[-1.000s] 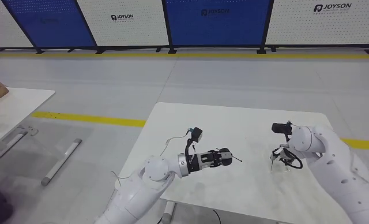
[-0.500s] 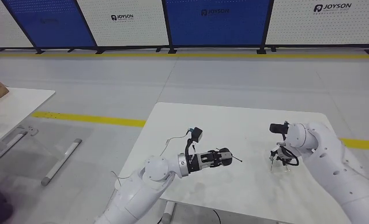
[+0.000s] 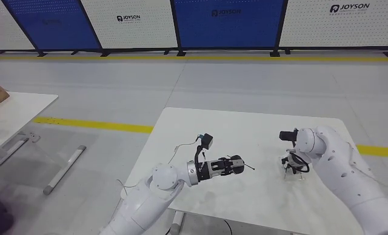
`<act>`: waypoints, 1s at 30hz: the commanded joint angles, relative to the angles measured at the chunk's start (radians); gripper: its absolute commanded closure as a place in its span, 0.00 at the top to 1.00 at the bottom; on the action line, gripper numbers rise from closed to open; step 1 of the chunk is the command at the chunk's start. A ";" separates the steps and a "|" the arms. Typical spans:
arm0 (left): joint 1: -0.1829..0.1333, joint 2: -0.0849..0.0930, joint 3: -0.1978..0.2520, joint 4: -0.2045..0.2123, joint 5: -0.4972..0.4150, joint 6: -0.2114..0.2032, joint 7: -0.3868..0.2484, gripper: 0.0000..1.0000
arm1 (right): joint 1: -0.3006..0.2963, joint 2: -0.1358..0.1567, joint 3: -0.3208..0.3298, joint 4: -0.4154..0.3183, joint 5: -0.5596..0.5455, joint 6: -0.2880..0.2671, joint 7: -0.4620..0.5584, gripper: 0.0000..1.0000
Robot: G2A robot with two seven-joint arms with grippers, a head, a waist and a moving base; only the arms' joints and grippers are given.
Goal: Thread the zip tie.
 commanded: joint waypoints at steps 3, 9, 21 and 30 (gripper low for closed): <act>0.000 0.000 0.000 0.000 0.000 0.000 0.000 0.00 | 0.012 -0.015 -0.012 0.041 0.007 -0.013 -0.002 0.25; 0.000 0.000 0.000 0.000 0.000 0.000 0.000 0.00 | 0.032 -0.036 -0.026 0.093 0.013 -0.018 -0.010 0.00; 0.000 0.000 0.000 0.000 0.000 0.000 0.000 0.00 | 0.024 -0.030 0.002 0.062 -0.027 -0.005 -0.016 0.00; 0.000 0.000 0.000 0.000 0.000 0.000 0.000 0.00 | -0.078 0.044 0.128 -0.156 -0.081 -0.002 0.009 0.00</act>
